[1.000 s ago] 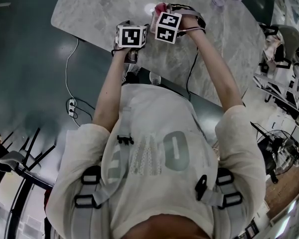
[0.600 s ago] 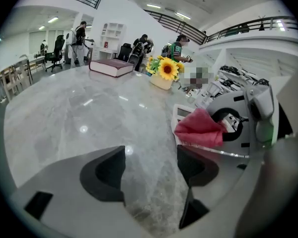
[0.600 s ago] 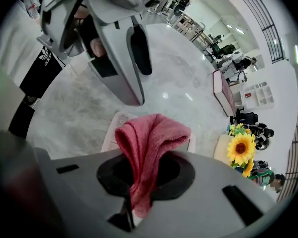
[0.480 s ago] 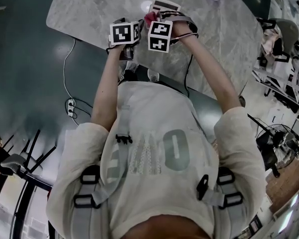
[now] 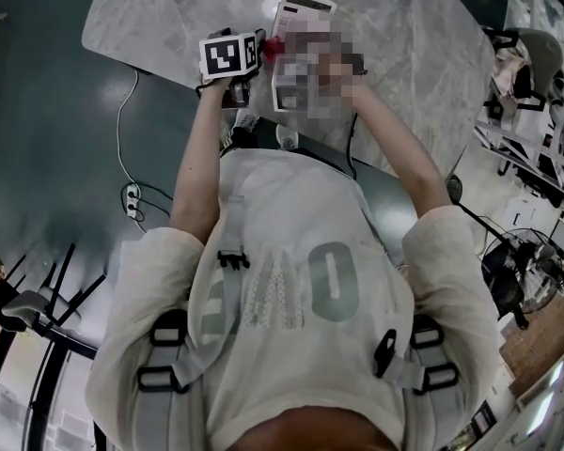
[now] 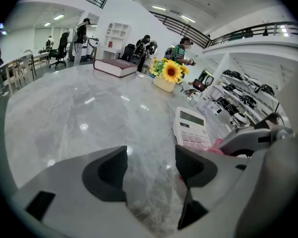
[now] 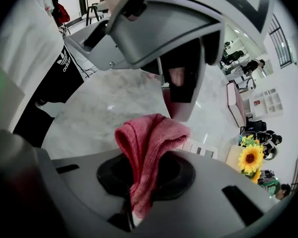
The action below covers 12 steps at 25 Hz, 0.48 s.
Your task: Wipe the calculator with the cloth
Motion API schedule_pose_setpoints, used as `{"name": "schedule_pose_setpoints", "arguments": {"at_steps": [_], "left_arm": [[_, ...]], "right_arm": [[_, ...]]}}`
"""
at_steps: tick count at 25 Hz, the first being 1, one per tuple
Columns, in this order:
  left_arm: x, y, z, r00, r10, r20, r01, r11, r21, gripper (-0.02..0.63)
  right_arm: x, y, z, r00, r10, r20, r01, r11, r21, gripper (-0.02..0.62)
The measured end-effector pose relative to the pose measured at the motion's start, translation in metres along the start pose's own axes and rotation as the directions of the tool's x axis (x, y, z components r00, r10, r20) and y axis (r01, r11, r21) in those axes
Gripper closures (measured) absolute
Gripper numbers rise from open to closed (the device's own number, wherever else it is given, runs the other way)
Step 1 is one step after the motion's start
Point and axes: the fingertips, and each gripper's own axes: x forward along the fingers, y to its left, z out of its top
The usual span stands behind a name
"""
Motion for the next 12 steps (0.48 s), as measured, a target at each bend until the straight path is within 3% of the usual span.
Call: {"name": "schedule_pose_setpoints", "arguments": {"at_steps": [12], "left_arm": [[0.0007,0.0002,-0.0007,1.000,0.006,0.004,-0.006,1.000,-0.004,0.299]], "right_arm": [[0.0012,0.0015,0.0004,1.000,-0.022,0.005,0.022,0.999,0.028,0.540]]}}
